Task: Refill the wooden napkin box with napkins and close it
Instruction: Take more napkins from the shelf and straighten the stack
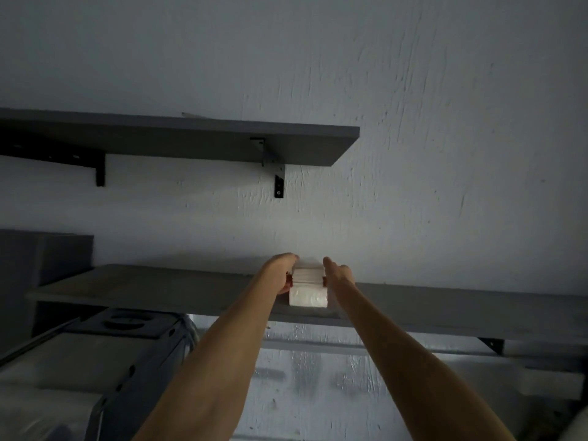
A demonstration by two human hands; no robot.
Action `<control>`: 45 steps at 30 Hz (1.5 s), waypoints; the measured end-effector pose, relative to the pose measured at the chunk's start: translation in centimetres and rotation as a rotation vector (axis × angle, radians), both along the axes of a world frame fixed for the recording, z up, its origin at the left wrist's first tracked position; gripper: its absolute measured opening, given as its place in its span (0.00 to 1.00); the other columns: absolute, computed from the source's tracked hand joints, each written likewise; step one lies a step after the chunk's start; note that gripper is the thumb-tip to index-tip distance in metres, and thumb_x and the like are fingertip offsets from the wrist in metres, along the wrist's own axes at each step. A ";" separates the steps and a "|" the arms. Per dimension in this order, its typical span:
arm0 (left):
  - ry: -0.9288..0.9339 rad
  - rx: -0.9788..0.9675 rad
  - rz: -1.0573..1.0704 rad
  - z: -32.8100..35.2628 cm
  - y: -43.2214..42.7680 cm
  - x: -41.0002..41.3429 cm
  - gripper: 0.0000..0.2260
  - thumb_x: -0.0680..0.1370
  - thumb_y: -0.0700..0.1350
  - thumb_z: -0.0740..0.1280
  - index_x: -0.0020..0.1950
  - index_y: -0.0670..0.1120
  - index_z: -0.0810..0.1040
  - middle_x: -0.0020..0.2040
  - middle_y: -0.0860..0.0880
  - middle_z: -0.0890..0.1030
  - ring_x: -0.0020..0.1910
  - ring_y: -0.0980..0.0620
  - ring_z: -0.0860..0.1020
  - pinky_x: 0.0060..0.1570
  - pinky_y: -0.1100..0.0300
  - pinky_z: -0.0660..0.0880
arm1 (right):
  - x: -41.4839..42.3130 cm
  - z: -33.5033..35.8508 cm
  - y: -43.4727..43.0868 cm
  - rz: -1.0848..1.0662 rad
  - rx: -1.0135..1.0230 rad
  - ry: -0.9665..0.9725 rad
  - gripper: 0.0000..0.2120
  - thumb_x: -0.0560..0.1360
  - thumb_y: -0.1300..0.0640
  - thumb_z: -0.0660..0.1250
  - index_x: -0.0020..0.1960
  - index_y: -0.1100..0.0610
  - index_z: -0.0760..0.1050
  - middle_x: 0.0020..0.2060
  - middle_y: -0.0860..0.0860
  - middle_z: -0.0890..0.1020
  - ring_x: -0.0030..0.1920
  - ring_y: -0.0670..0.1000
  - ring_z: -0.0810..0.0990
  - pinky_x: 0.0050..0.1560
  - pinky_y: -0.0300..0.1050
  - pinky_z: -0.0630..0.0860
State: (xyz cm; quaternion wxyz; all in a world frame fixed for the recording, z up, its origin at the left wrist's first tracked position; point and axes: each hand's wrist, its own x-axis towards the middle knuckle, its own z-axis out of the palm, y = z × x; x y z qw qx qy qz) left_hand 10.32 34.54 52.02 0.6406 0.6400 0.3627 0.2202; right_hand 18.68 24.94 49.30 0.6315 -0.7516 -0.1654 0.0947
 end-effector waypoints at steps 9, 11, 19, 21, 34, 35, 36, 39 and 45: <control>0.059 -0.073 -0.054 -0.2 1.1 -0.4 0.14 0.68 0.39 0.71 0.52 0.40 0.75 0.50 0.44 0.77 0.46 0.46 0.76 0.41 0.50 0.76 | 1.3 -1.1 0.7 0.006 -0.012 -0.032 0.09 0.66 0.56 0.66 0.36 0.63 0.79 0.33 0.55 0.82 0.42 0.58 0.80 0.51 0.53 0.74; 0.041 -0.109 -0.062 -0.2 1.4 -0.6 0.19 0.66 0.38 0.71 0.55 0.40 0.74 0.54 0.43 0.78 0.49 0.43 0.77 0.36 0.49 0.75 | 1.8 -1.5 1.3 0.011 -0.019 -0.066 0.08 0.62 0.56 0.66 0.29 0.61 0.78 0.25 0.52 0.80 0.43 0.59 0.81 0.55 0.57 0.71; -0.063 -0.236 -0.101 0.2 1.9 -2.9 0.22 0.65 0.34 0.69 0.59 0.39 0.73 0.58 0.38 0.76 0.54 0.37 0.75 0.46 0.42 0.76 | 1.3 -1.9 2.0 0.035 0.024 -0.078 0.09 0.57 0.53 0.67 0.26 0.59 0.77 0.25 0.51 0.80 0.44 0.59 0.81 0.57 0.60 0.70; -0.136 -0.268 -0.102 0.4 1.7 -3.5 0.15 0.70 0.34 0.66 0.55 0.39 0.71 0.57 0.38 0.75 0.55 0.36 0.75 0.55 0.42 0.74 | -0.2 -1.2 1.2 0.069 0.037 -0.096 0.09 0.59 0.53 0.66 0.24 0.57 0.74 0.25 0.50 0.77 0.39 0.56 0.77 0.52 0.57 0.66; -0.237 -0.190 -0.248 -0.4 0.3 -5.1 0.21 0.72 0.39 0.67 0.65 0.41 0.71 0.56 0.40 0.77 0.58 0.41 0.76 0.56 0.49 0.75 | -5.2 1.6 -2.1 0.286 0.191 0.190 0.19 0.76 0.54 0.60 0.65 0.58 0.68 0.60 0.58 0.73 0.60 0.59 0.75 0.54 0.57 0.78; -0.241 -0.181 -0.273 -0.3 -0.4 -5.2 0.20 0.71 0.40 0.67 0.63 0.42 0.72 0.56 0.40 0.77 0.58 0.41 0.76 0.57 0.48 0.74 | -5.3 1.5 -2.4 0.323 0.205 0.242 0.21 0.77 0.49 0.61 0.66 0.58 0.67 0.61 0.59 0.73 0.61 0.60 0.75 0.55 0.57 0.77; -0.230 -0.150 -0.297 -0.2 -1.0 -5.2 0.18 0.71 0.41 0.67 0.60 0.42 0.73 0.54 0.41 0.78 0.56 0.41 0.76 0.59 0.47 0.73 | -5.1 1.5 -2.3 0.387 0.234 0.300 0.24 0.77 0.44 0.61 0.66 0.58 0.67 0.60 0.59 0.74 0.60 0.61 0.76 0.57 0.57 0.77; -0.148 -0.026 -0.333 0.0 -3.5 -5.2 0.10 0.72 0.43 0.67 0.52 0.43 0.76 0.50 0.42 0.79 0.52 0.41 0.77 0.58 0.49 0.72 | -5.1 1.2 -3.1 0.558 0.326 0.383 0.30 0.75 0.37 0.59 0.65 0.60 0.71 0.57 0.61 0.80 0.59 0.63 0.78 0.63 0.61 0.73; -0.134 0.049 -0.430 -0.1 -8.4 -5.1 0.15 0.74 0.40 0.67 0.60 0.43 0.73 0.53 0.42 0.80 0.55 0.42 0.78 0.51 0.49 0.77 | -3.5 0.6 -9.3 0.697 0.446 0.364 0.26 0.78 0.37 0.54 0.56 0.59 0.73 0.51 0.60 0.81 0.54 0.62 0.80 0.61 0.64 0.74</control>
